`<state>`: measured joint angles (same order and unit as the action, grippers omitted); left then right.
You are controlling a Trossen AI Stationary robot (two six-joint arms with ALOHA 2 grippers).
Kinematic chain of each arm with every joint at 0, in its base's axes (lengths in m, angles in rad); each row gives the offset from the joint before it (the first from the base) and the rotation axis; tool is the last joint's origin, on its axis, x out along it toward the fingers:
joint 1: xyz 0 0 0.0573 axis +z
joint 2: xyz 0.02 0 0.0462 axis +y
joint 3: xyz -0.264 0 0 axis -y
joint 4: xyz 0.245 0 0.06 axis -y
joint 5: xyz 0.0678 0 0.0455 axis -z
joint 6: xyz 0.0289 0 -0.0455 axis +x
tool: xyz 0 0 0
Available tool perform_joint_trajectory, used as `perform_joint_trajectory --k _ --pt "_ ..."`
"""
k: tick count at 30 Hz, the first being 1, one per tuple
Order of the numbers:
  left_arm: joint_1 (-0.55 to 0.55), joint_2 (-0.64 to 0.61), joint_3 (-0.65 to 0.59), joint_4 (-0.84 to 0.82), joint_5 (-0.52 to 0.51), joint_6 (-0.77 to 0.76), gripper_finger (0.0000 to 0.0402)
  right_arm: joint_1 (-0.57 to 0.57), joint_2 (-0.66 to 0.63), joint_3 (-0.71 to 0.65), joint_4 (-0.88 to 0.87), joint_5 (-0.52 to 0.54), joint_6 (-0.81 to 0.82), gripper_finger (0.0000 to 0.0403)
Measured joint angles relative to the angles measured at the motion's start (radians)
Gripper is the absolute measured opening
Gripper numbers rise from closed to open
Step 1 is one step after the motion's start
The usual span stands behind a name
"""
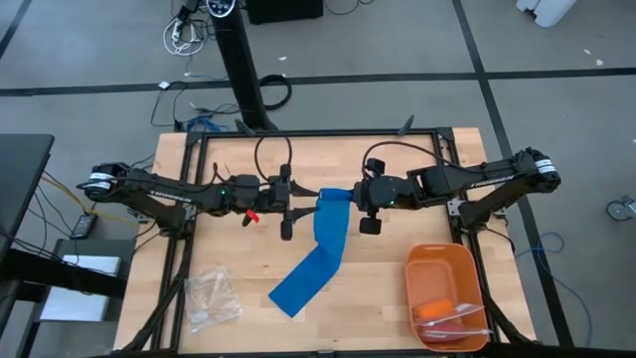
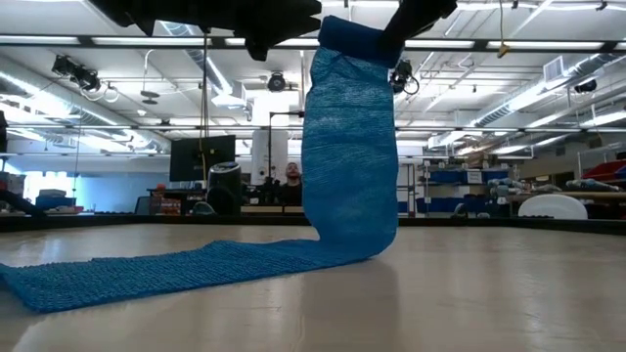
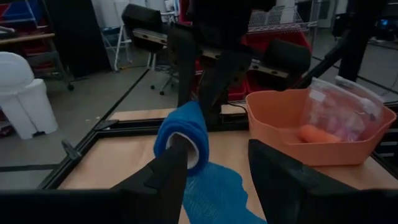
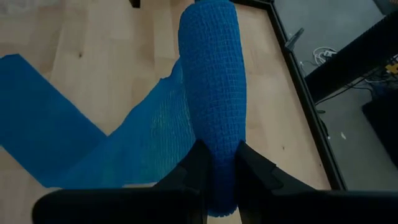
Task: Roll bandage
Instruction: Roll the blue bandage
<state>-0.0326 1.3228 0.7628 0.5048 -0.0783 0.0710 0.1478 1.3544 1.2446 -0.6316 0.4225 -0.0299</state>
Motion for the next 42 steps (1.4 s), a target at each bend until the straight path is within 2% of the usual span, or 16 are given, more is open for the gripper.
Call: perform_joint_trajectory --k 13,19,25,32,35,42 --pt "0.032 0.010 0.001 0.003 -0.010 -0.035 0.0175 0.000 0.000 -0.001 0.005 -0.006 -0.005 0.0052" --pt "0.040 0.079 0.060 -0.015 0.002 -0.028 0.0161 0.000 0.000 -0.004 -0.039 -0.001 0.001 0.0052" --pt "0.039 0.087 0.079 -0.055 0.013 -0.033 0.0157 0.000 0.000 -0.004 -0.050 -0.006 0.028 0.0052" --pt "0.036 0.054 0.081 -0.132 -0.059 -0.044 0.0156 0.000 0.002 -0.003 -0.030 0.027 0.054 0.0052" --pt "0.032 0.011 0.081 -0.185 -0.063 -0.044 0.0156 -0.001 0.001 0.001 -0.011 0.034 0.056 0.0052" --pt "0.000 -0.022 0.081 -0.195 -0.045 -0.027 0.0156 -0.001 0.001 0.001 0.000 0.034 0.040 0.0052"
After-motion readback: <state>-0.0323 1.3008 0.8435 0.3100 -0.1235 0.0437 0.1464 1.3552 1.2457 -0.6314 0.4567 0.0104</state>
